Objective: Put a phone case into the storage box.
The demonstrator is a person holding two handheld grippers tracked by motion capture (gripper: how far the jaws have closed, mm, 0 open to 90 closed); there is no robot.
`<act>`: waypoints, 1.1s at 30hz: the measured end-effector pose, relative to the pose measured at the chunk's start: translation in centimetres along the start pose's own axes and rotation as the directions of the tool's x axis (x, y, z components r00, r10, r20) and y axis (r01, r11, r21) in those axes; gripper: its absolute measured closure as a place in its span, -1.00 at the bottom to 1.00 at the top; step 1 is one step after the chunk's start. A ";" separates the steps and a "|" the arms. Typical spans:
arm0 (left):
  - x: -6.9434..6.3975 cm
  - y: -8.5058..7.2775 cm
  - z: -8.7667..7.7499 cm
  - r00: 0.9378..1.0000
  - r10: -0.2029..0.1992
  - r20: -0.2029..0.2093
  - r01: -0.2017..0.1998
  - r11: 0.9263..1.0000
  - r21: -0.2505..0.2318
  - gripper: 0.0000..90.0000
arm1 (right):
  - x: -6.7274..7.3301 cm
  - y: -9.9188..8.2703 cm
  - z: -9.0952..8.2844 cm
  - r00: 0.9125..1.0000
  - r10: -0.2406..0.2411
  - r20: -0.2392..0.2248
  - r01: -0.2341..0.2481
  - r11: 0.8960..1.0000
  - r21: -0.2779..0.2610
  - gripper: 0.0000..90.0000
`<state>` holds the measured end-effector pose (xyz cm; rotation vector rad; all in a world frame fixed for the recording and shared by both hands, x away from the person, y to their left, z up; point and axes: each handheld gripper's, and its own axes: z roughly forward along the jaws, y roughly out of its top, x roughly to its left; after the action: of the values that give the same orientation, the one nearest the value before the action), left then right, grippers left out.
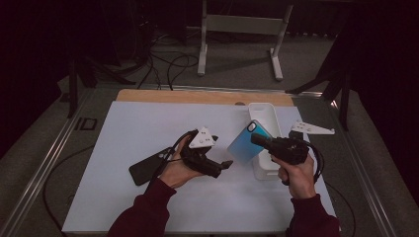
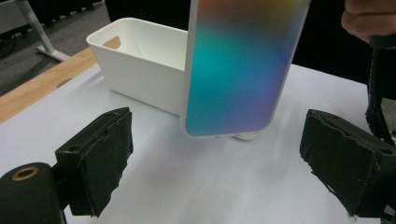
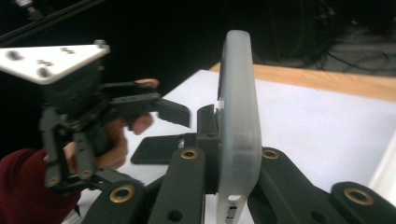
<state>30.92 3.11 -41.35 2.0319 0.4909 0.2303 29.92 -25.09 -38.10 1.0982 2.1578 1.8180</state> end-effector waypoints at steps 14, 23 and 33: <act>-0.1 -0.1 0.6 0.997 0.009 0.072 -0.009 1.000 0.004 -0.50 | 1.6 0.3 0.7 0.987 -0.088 -0.137 0.090 0.996 0.014 0.93; -0.4 -0.3 0.7 0.983 0.006 0.181 -0.003 1.000 -0.016 -0.10 | 2.2 0.4 0.9 0.970 -0.132 -0.205 0.139 0.990 0.020 0.94; -0.4 -0.6 0.6 0.976 0.032 0.213 -0.030 0.999 -0.013 0.40 | 1.4 0.4 0.3 0.972 -0.138 -0.192 0.144 0.989 0.018 0.78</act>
<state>30.64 2.75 -42.17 2.0273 0.3233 0.0314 29.18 -24.00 -37.35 0.7810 2.3100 1.9004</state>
